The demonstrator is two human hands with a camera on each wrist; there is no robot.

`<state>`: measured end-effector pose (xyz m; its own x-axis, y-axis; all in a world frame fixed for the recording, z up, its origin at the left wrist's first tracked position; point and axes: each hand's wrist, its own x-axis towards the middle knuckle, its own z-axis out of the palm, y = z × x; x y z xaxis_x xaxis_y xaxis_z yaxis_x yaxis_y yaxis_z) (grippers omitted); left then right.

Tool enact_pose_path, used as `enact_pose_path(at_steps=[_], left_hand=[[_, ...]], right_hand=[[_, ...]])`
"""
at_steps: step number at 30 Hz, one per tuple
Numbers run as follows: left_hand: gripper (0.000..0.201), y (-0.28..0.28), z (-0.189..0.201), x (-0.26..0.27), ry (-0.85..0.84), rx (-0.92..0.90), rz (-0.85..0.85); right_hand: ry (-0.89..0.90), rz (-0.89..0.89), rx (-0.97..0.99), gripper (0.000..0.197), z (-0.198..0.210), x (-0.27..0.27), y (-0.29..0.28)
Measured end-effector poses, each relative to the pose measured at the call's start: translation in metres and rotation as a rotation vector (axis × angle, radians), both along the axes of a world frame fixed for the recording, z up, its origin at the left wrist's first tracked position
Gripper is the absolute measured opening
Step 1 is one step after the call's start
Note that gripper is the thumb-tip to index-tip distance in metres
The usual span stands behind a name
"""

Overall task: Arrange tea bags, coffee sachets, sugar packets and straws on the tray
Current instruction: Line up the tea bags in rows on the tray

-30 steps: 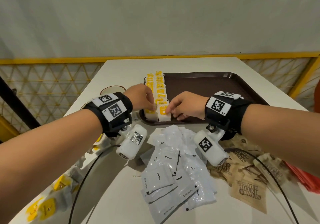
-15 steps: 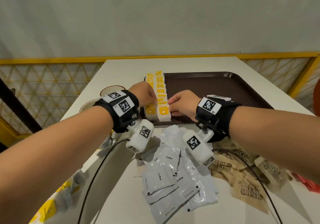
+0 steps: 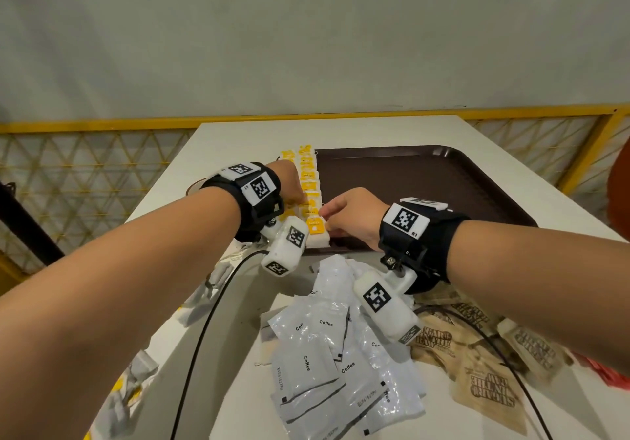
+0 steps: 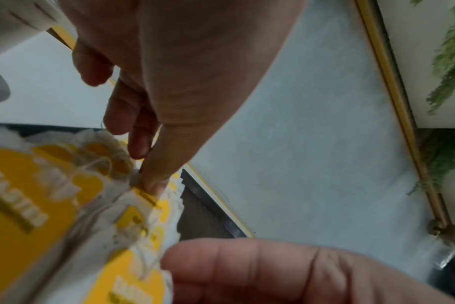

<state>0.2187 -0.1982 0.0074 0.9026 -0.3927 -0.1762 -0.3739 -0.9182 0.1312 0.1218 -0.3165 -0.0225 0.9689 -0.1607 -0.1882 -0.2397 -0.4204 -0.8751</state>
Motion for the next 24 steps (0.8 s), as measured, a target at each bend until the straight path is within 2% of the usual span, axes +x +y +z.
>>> enact_pose_path(at_steps=[10,18,21,24], left_hand=[[0.040,-0.005,0.007,0.005,0.033,0.026,0.045],[0.033,-0.007,0.005,0.010,0.078,0.092,0.043],[0.040,-0.007,0.006,0.009,0.066,0.116,0.010],[0.041,-0.005,0.007,0.006,0.065,0.056,0.011]], right_hand=[[0.001,0.013,-0.023,0.025,0.001,0.000,0.000],[0.056,-0.004,0.094,0.029,0.009,0.006,0.005],[0.054,-0.004,0.067,0.023,0.010,0.007,0.005],[0.020,-0.037,-0.026,0.009,0.011,0.012,0.006]])
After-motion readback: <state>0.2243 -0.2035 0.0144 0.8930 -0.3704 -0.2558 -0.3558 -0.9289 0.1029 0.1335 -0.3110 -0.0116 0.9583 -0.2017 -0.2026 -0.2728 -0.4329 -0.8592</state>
